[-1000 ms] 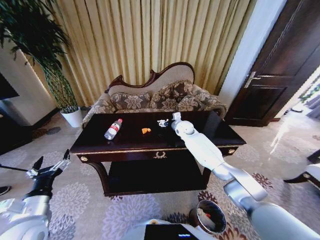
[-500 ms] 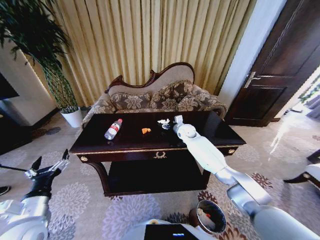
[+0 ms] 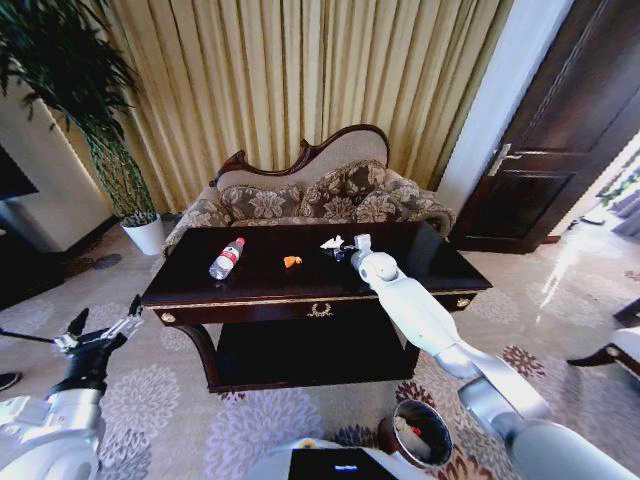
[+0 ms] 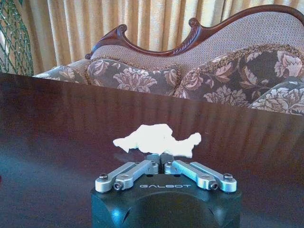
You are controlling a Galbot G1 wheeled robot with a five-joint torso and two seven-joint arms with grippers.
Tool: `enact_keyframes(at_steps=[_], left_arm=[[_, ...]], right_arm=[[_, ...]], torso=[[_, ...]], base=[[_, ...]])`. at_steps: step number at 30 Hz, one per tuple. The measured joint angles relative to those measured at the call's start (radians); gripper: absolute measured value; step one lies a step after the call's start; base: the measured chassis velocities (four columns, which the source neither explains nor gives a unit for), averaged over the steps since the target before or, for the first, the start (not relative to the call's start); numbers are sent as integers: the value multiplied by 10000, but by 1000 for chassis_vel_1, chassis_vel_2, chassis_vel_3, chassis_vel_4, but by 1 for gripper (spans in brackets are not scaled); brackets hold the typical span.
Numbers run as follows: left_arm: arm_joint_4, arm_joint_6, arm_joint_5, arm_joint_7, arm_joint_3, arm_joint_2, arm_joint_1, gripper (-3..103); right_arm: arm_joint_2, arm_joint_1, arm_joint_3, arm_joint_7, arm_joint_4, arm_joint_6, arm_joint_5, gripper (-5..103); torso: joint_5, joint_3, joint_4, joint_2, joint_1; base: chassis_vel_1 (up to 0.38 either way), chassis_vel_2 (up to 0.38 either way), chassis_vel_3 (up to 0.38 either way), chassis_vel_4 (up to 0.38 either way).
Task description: Move to the front of the table and place the trash on the table into the trash bin.
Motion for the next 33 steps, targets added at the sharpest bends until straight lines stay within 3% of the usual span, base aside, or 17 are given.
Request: enact_keyframes(at_steps=[17,21,27,33], left_arm=[[-5,12,-22,-5,28,136,-12,100],[-14,15,-93,-20,0,208,-23,100],[111,18,-264,-64,-63,420,-90,100],[189,22,-304,-62,59,535,-158,100]], right_arm=[[-208,-557,951,-1,1137,-4,357,0],[-445,-768,1754,0,1650,24,403,0],[-1011,-1733,3417,1,2211,691,-152,0],[-1586,-2908,4240,1,2848,1183,-124,0]], torso=[[-1,0,2,0,0],[-1,0,0,0,0],[3,0,-2,0,0],[4,0,-5,0,0]], base=[[0,0,0,0],[0,0,0,0],[0,0,0,0],[0,0,0,0]])
